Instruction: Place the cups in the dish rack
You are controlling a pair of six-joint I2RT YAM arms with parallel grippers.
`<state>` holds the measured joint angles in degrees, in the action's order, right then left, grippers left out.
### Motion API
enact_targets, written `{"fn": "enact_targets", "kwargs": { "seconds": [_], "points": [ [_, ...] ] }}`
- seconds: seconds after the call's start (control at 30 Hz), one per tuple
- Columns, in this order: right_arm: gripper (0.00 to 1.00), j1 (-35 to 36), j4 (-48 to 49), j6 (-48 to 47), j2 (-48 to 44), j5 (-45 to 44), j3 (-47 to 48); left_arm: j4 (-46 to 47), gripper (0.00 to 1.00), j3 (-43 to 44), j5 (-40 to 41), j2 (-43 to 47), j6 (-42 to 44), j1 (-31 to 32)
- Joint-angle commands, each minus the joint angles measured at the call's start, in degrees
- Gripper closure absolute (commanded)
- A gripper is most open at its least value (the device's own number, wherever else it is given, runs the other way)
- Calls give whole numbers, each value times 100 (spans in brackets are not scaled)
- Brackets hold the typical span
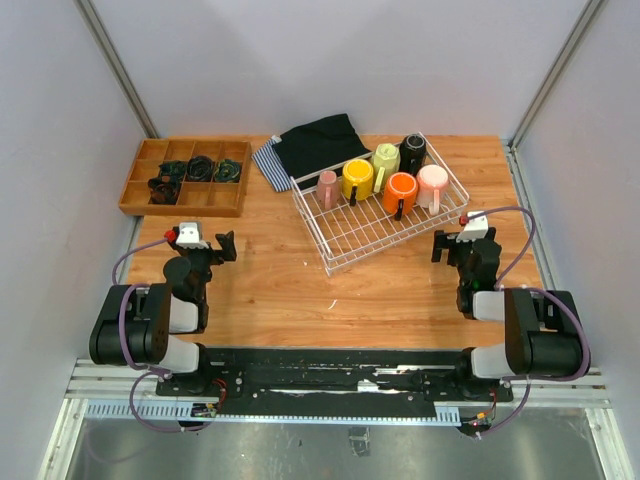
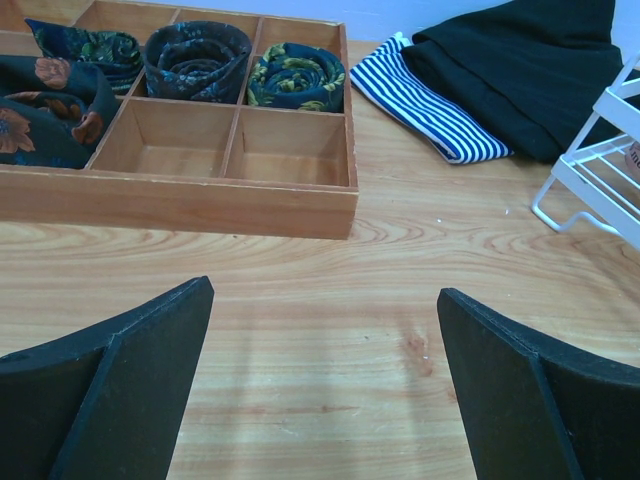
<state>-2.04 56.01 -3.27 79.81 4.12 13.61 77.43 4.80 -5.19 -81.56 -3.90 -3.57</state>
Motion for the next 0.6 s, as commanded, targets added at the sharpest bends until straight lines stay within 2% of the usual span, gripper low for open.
{"fn": "enact_targets", "kwargs": {
  "seconds": [0.0,0.57],
  "points": [
    [2,134,-217,-130,-70,-386,43,143,0,-14,45,24,32,-32],
    [2,134,-190,-165,-40,-324,57,147,0,-14,45,22,34,-30]
  ]
}}
